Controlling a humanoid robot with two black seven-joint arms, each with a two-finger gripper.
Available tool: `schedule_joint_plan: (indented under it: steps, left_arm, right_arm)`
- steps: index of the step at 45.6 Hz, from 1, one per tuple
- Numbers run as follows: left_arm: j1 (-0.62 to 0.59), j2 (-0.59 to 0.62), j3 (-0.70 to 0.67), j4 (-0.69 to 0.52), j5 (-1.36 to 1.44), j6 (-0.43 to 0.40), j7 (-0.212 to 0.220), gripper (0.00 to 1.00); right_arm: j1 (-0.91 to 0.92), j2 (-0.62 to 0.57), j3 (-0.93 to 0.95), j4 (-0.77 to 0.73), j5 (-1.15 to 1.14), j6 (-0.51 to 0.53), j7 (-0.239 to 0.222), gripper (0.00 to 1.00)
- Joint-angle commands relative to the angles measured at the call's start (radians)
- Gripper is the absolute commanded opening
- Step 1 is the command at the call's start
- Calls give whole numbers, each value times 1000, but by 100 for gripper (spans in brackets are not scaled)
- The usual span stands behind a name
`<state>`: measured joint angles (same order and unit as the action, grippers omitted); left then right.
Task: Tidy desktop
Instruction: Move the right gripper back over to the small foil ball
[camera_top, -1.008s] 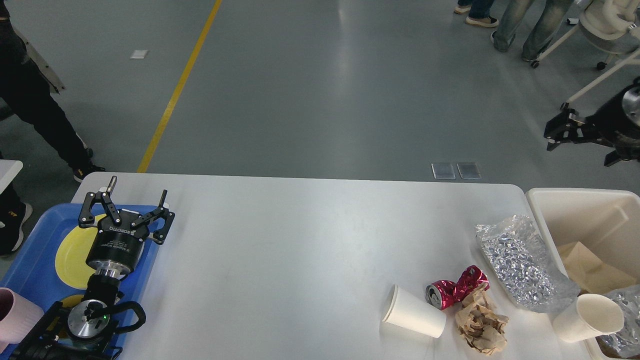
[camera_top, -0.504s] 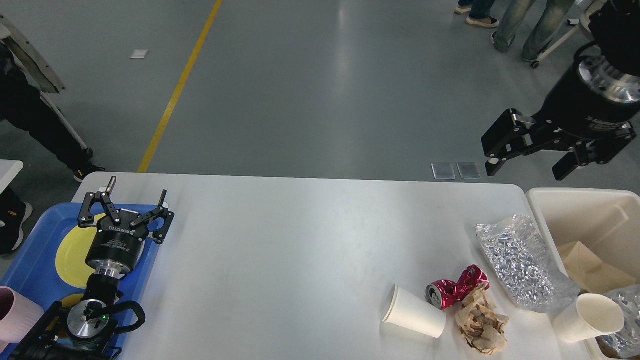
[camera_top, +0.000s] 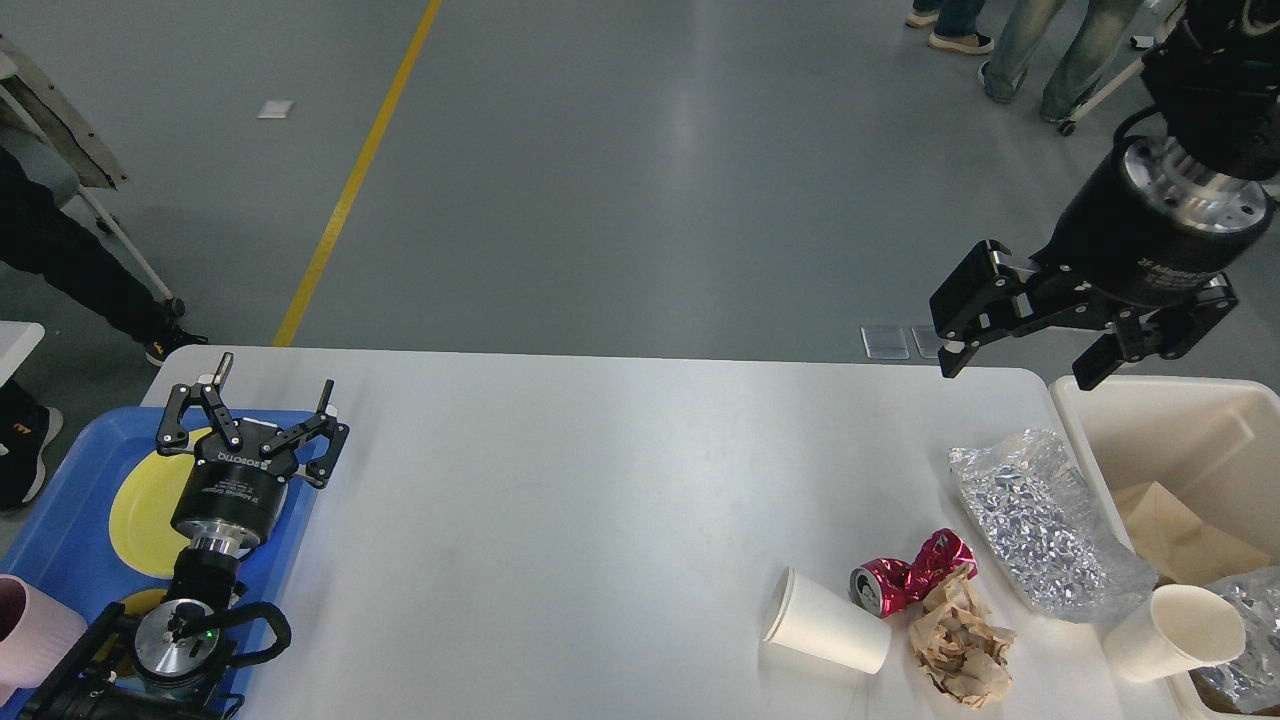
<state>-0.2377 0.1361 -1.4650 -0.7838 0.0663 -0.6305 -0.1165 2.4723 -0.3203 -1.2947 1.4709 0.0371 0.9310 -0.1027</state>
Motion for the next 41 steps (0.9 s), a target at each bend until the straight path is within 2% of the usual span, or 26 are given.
schedule_joint_plan:
  steps: [1,3,9,15,21,30,41]
  left_arm:
    - [0,-1,0,0,1,0,1,97]
    - [0,0,0,0,0,0,1,97]
    - [0,-1,0,0,0,-2,1,97]
    - [0,0,0,0,0,0,1,97]
    - [0,0,0,0,0,0,1,97]
    - [0,-1,0,0,0,0,1,97]
    - [0,-1,0,0,1,0,1,97]
  right_arm:
    - [2,20,-20,0,20,-12,6,100]
    - [2,32,-38,9,30,-11,18,100]
    - [0,41,-87,29,32,-12,93,100]
    - [-50,26,-95,22,18,-41,84,100]
    - [-219,-36,-77,-9,12,-211,81,100]
    - [-556,-28,-64,-102,-60,-535,83,100]
    - [-912,-25,-28,-365,-180,-696,93,99]
